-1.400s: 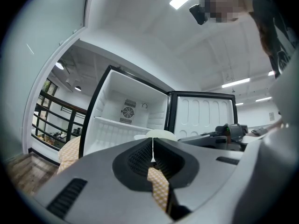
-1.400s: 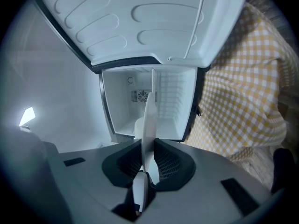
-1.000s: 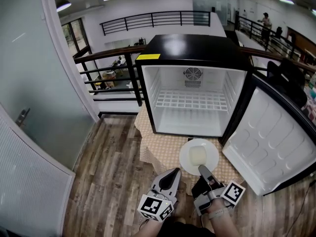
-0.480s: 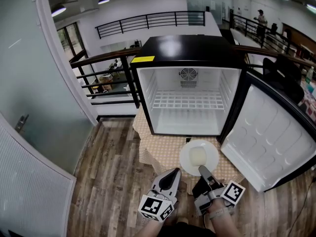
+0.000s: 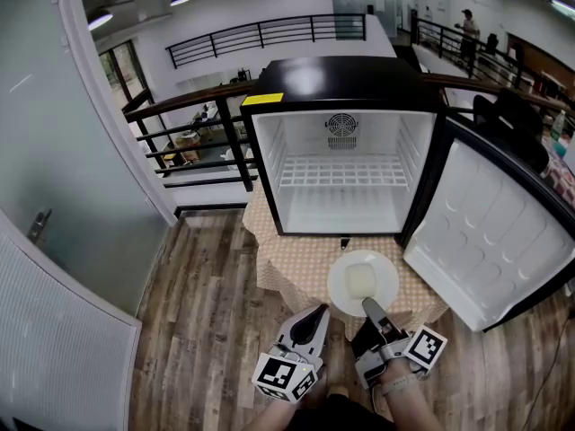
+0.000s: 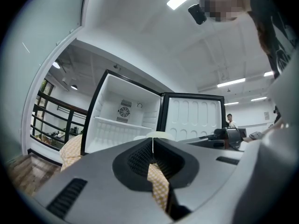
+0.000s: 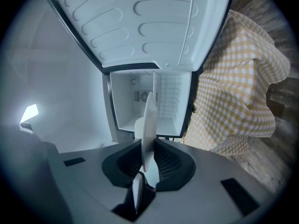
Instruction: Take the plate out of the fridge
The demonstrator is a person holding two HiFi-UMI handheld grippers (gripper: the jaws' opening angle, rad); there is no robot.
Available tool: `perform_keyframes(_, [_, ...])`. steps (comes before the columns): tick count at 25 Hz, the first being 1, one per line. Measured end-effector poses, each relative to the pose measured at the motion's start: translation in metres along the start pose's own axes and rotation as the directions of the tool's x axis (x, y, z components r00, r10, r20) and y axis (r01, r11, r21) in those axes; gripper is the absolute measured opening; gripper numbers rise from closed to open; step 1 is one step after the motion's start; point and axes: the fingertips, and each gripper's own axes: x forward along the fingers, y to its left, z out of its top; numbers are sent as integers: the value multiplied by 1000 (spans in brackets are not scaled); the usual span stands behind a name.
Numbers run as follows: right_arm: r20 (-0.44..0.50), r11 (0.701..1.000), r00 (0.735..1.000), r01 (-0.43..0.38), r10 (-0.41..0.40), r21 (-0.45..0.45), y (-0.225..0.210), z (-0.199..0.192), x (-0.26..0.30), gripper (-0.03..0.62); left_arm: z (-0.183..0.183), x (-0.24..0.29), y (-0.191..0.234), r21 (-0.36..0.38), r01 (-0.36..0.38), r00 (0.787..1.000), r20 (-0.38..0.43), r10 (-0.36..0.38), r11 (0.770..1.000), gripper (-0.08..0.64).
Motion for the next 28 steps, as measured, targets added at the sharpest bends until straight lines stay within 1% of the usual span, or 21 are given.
perform_keyframes(7, [13,1000,1000,-3,2,31,3,-21,-14,67,1,-25,-3,-7,3,1000,-11,-3,1000,12])
perform_keyframes(13, [6,1000,1000,-9,9,22,7,-33,-23,67,3,-37,-8,-4,10,1000,-5,-10,1000,12])
perform_keyframes(28, [16,1000,1000,-14,14,10,14,-49,-47,67,4,-62,-24,-3,23,1000,1,-23,1000,12])
